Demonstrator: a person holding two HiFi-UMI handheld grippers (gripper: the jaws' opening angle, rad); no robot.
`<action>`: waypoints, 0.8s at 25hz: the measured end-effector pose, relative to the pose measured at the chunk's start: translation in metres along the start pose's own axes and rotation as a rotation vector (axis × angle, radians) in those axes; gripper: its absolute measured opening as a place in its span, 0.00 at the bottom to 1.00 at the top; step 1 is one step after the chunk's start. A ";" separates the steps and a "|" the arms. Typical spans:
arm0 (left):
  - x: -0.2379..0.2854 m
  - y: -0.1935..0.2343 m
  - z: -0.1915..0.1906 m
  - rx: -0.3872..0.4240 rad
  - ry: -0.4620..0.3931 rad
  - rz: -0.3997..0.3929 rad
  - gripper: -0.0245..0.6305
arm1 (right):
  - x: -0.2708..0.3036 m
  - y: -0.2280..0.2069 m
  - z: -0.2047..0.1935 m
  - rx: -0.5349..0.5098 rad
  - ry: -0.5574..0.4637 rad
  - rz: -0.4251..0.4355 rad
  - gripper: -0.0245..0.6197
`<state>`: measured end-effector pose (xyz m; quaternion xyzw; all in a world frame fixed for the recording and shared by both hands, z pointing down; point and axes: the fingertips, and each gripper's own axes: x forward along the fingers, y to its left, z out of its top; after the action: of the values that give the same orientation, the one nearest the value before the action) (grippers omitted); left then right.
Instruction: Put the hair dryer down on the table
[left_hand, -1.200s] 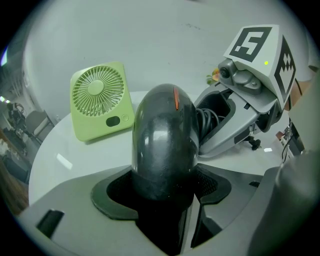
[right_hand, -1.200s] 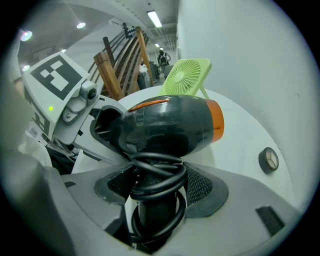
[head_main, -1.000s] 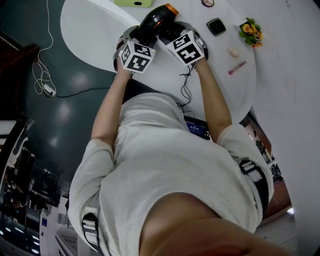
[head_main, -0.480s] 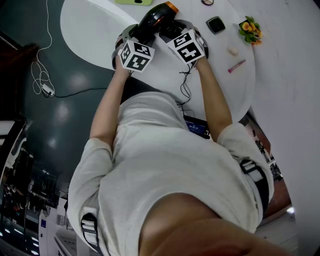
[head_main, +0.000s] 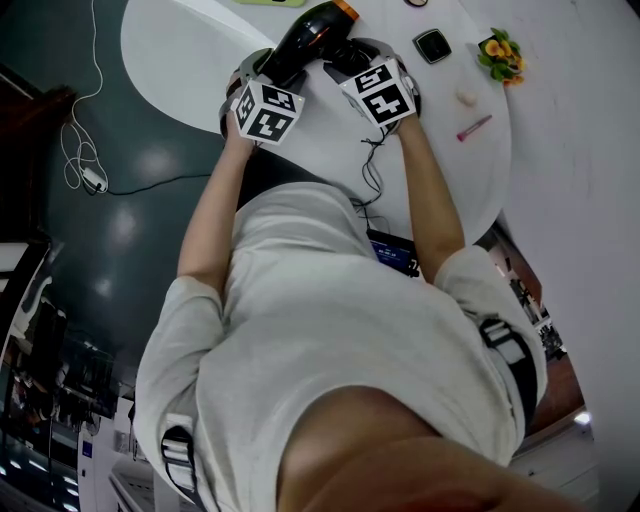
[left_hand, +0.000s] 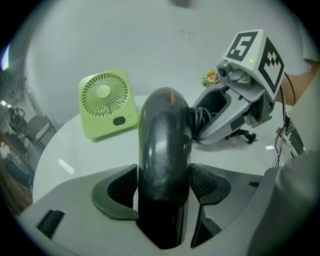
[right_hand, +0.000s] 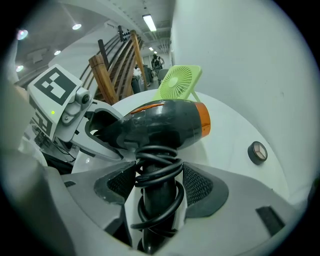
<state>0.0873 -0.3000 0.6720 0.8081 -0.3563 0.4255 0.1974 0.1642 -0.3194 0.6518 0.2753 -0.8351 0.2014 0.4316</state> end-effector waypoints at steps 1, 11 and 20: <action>-0.001 0.000 0.000 -0.002 -0.003 -0.001 0.54 | -0.001 0.000 -0.001 0.004 0.000 -0.001 0.49; -0.013 0.000 -0.009 -0.011 -0.013 -0.005 0.54 | -0.011 0.002 -0.006 0.029 -0.006 -0.034 0.49; -0.018 0.004 -0.018 -0.024 -0.016 -0.010 0.54 | -0.019 0.001 -0.013 0.063 -0.002 -0.063 0.48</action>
<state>0.0674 -0.2843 0.6674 0.8108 -0.3588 0.4138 0.2067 0.1803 -0.3059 0.6432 0.3152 -0.8196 0.2139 0.4279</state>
